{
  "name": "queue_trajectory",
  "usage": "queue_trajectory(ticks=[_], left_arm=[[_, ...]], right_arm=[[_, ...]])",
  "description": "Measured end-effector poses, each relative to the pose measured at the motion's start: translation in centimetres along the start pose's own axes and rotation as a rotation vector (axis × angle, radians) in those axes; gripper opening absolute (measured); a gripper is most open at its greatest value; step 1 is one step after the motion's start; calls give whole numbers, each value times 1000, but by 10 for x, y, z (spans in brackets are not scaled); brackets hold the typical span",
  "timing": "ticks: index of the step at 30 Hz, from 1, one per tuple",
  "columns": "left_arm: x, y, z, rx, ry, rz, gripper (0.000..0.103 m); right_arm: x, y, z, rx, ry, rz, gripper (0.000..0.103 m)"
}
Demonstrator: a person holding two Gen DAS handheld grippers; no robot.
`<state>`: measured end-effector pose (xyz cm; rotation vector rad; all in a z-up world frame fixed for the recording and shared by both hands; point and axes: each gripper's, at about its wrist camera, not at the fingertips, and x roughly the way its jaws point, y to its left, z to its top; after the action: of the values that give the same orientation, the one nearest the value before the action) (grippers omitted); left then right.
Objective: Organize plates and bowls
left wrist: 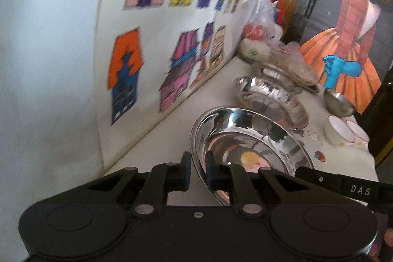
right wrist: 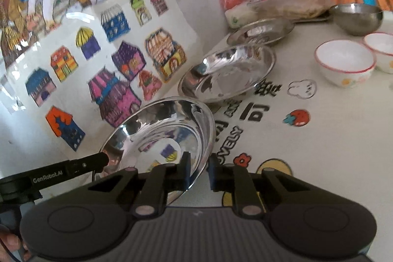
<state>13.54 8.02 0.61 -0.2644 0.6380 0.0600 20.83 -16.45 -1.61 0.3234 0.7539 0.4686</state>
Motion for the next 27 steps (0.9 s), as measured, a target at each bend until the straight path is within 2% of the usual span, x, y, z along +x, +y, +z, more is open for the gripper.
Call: queue_trajectory(ticks=[4, 8, 12, 16, 27], left_arm=[[-4, -19, 12, 39, -34, -27, 12], [6, -42, 34, 71, -59, -46, 13], [35, -59, 61, 75, -66, -68, 13], [63, -69, 81, 87, -61, -55, 13], [125, -79, 108, 126, -4, -5, 13]], right_arm=[[-19, -4, 16, 3, -51, -27, 17], [-21, -13, 43, -4, -89, -63, 18], [-6, -28, 71, 6, -106, -93, 18], [14, -37, 91, -1, -110, -112, 18], [61, -54, 113, -4, -69, -152, 18]])
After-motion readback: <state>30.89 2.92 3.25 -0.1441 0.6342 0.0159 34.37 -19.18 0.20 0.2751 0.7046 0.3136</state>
